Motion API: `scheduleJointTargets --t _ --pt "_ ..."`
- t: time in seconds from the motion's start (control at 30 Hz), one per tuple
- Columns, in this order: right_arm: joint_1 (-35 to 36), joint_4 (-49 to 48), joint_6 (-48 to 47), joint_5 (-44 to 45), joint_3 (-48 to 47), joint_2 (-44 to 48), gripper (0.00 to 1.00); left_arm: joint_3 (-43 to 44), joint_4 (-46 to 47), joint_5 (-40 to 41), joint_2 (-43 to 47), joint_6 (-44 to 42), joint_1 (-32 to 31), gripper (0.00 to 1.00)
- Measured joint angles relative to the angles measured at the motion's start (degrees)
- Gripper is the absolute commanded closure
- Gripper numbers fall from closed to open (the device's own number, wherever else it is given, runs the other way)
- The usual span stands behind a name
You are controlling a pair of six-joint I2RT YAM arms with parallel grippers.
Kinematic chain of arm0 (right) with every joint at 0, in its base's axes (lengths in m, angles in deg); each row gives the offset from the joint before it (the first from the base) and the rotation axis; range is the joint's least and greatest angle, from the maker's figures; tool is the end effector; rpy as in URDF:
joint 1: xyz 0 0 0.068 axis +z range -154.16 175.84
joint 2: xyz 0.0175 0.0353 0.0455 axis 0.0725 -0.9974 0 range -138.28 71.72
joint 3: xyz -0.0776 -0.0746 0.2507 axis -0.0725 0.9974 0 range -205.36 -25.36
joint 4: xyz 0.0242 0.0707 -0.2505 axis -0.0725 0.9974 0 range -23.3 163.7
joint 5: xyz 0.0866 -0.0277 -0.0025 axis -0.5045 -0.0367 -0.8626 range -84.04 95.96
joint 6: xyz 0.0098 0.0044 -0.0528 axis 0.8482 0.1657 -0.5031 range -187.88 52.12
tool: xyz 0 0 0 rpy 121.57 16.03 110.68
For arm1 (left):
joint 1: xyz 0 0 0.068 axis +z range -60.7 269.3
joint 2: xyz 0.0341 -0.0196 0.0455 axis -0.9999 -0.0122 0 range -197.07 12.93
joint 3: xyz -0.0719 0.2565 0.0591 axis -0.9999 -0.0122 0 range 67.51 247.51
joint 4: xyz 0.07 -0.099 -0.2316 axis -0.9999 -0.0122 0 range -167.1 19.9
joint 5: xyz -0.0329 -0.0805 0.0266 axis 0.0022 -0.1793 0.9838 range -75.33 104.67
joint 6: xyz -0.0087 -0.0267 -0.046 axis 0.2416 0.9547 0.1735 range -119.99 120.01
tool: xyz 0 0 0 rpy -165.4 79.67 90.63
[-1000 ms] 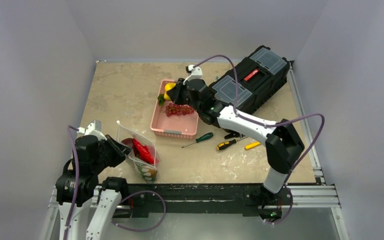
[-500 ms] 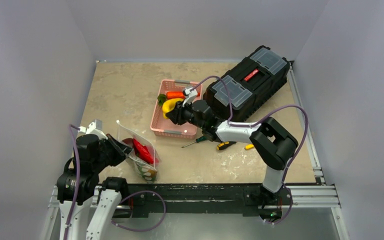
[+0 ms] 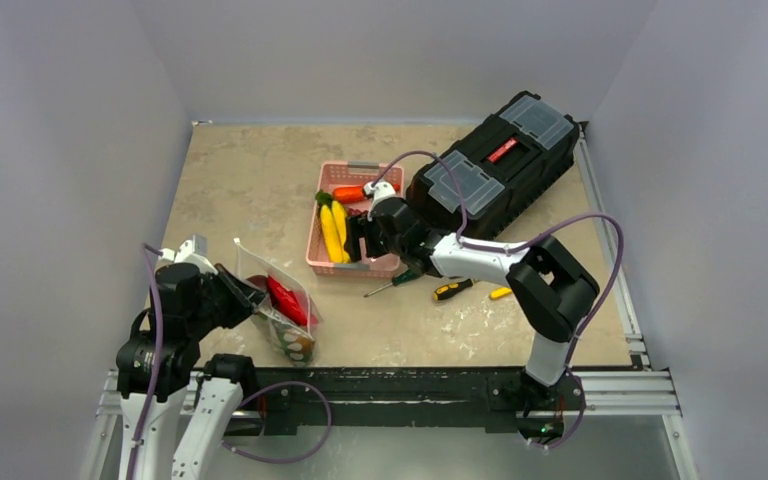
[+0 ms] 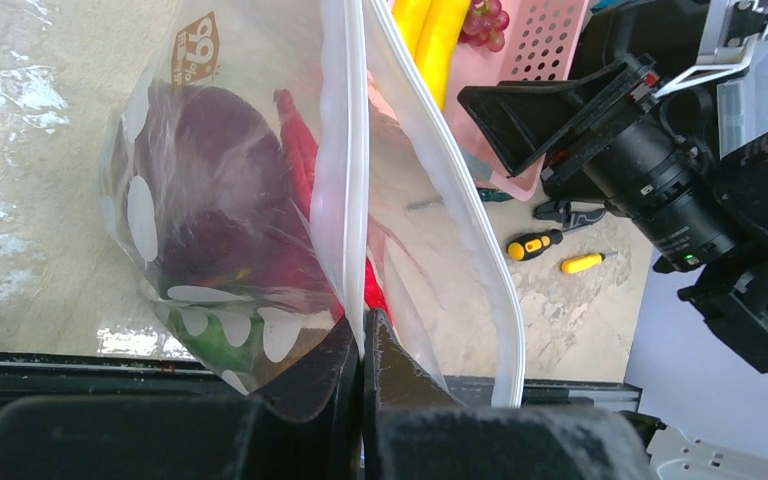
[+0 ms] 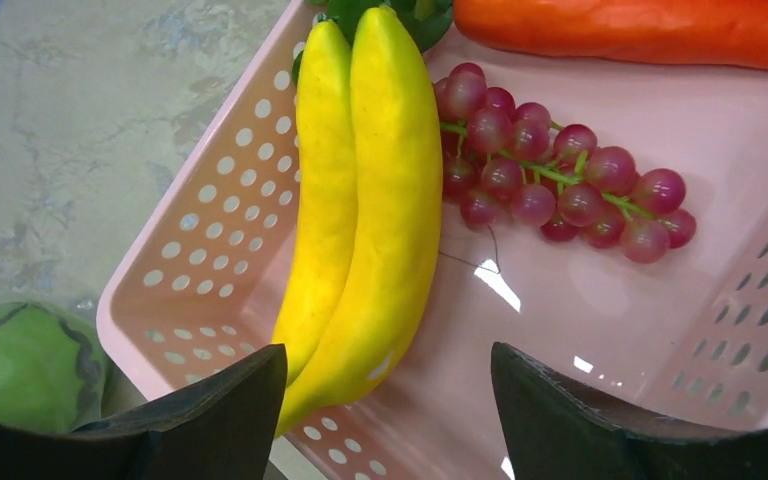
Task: Place the food in the zip-top bag and seal the zipper
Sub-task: Adjust the fake fruit in the bin.
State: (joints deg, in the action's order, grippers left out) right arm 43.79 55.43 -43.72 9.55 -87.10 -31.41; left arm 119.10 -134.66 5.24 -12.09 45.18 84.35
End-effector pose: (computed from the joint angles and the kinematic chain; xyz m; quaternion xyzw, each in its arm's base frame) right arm 0.2684 0.2942 0.1987 -0.1631 0.8508 0.2716 0.4193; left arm 0.0583 -0.0109 0.3213 -0.2741 0.8535 -0.2520 0.3646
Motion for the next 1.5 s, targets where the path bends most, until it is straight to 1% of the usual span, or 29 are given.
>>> scheduleJointTargets --t 0.1,0.3,0.37,0.43,0.5,0.6,0.67,0.7,0.77,0.8,1.03,1.33,1.5 --pt "0.4 4.8 -1.3 1.6 -3.3 0.1 0.2 -0.4 0.4 -0.1 0.0 0.0 0.0 1.0" --pt "3.7 11.3 -3.9 7.9 -11.6 -0.7 0.2 -0.9 0.7 -0.4 0.0 0.0 0.0 1.0" --pt "4.8 12.8 -3.8 9.4 -15.9 -2.5 0.23 -0.9 0.6 -0.4 0.0 0.0 0.0 1.0" --pt "5.5 13.2 -3.6 10.0 -18.2 -4.0 0.26 -0.9 0.6 -0.4 0.0 0.0 0.0 1.0" --pt "5.6 13.7 -3.0 10.3 -18.7 -5.1 0.29 -0.9 0.5 -0.4 0.0 0.0 0.0 1.0" --pt "4.9 14.6 -2.1 10.1 -18.7 -6.9 0.37 -0.9 0.4 -0.4 0.1 -0.1 0.0 1.0" --pt "4.6 15.2 -1.5 10.1 -18.8 -8.0 0.39 -0.9 0.3 -0.4 0.2 -0.2 0.0 1.0" --pt "4.5 15.6 -1.2 10.3 -18.8 -8.3 0.41 -0.9 0.3 -0.4 0.2 -0.2 0.0 1.0" --pt "4.4 16.9 -0.4 10.8 -19.1 -9.2 0.5 -0.9 0.3 -0.4 0.2 -0.3 0.0 1.0" --pt "4.3 17.4 0.3 10.9 -19.3 -9.6 0.53 -0.9 0.3 -0.4 0.2 -0.3 0.0 1.0" --pt "5.9 20.8 4.5 13.6 -23.9 -13.1 0.52 -0.9 0.3 -0.4 0.2 -0.3 0.0 1.0" --pt "8.7 24.5 5.9 17.2 -29.4 -19.3 0.39 -0.9 0.2 -0.4 0.6 -0.4 0.0 1.0" --pt "9.3 26.3 4.9 21.8 -31.5 -20.6 0.38 -0.9 0.2 -0.4 0.6 -0.4 0.0 1.0"
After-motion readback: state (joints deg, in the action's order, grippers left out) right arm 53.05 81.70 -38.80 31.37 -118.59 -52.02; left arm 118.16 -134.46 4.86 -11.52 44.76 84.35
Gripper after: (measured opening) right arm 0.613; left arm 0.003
